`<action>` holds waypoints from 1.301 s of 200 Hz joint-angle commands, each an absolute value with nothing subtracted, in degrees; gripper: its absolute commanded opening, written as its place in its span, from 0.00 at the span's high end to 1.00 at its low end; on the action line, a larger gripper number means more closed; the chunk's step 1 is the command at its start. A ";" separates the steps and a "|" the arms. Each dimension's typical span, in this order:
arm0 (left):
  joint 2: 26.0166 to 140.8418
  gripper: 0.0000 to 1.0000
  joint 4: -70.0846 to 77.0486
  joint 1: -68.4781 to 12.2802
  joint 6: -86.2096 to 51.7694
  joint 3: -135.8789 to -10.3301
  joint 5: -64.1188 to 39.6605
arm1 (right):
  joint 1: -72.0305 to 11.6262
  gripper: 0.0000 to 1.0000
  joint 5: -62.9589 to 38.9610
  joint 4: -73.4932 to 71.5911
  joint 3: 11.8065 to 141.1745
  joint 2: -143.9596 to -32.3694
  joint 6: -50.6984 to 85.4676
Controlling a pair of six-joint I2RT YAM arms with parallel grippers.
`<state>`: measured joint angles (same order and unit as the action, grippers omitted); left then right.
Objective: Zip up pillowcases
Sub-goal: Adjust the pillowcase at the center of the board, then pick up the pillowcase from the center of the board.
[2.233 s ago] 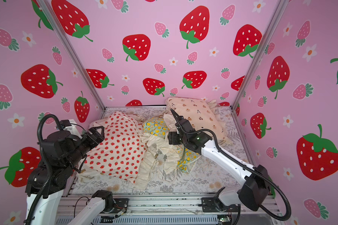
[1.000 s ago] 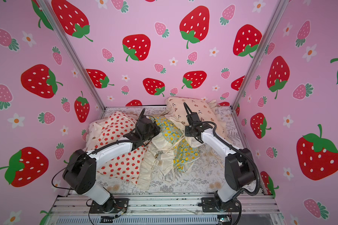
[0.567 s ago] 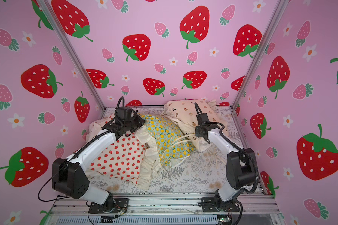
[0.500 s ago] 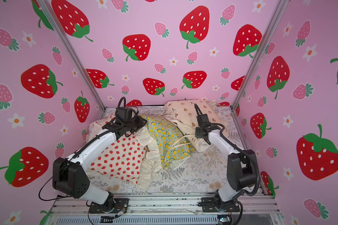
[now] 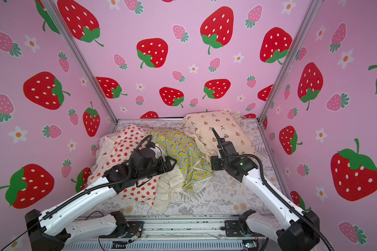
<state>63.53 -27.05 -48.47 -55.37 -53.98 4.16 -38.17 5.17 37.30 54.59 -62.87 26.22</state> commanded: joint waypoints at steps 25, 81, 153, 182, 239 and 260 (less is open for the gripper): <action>74.73 0.12 -10.77 -54.54 -64.16 -45.90 6.68 | -47.71 0.38 1.01 37.97 46.90 -59.40 36.21; 84.78 0.24 -4.49 -55.24 -68.33 -44.02 11.21 | -53.35 0.41 -1.35 28.85 40.21 -60.08 40.22; 91.34 0.47 7.54 -53.59 -69.90 -42.11 14.29 | -54.10 0.43 -1.99 25.22 38.18 -62.97 38.30; 93.54 0.69 8.80 -53.33 -69.07 -44.19 14.34 | -54.96 0.45 -2.35 22.22 36.47 -63.41 38.45; 83.57 1.00 1.19 -51.73 -69.63 -43.53 12.69 | -55.72 0.55 -6.42 9.30 30.78 -63.62 35.99; 78.95 1.00 -0.57 -50.76 -70.01 -42.08 11.44 | -55.72 0.55 -7.12 5.95 29.58 -63.62 34.70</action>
<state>83.18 3.16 -51.81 -69.32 -42.02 11.73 -55.40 -5.30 13.04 30.65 -63.51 36.49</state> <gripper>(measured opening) 0.067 0.449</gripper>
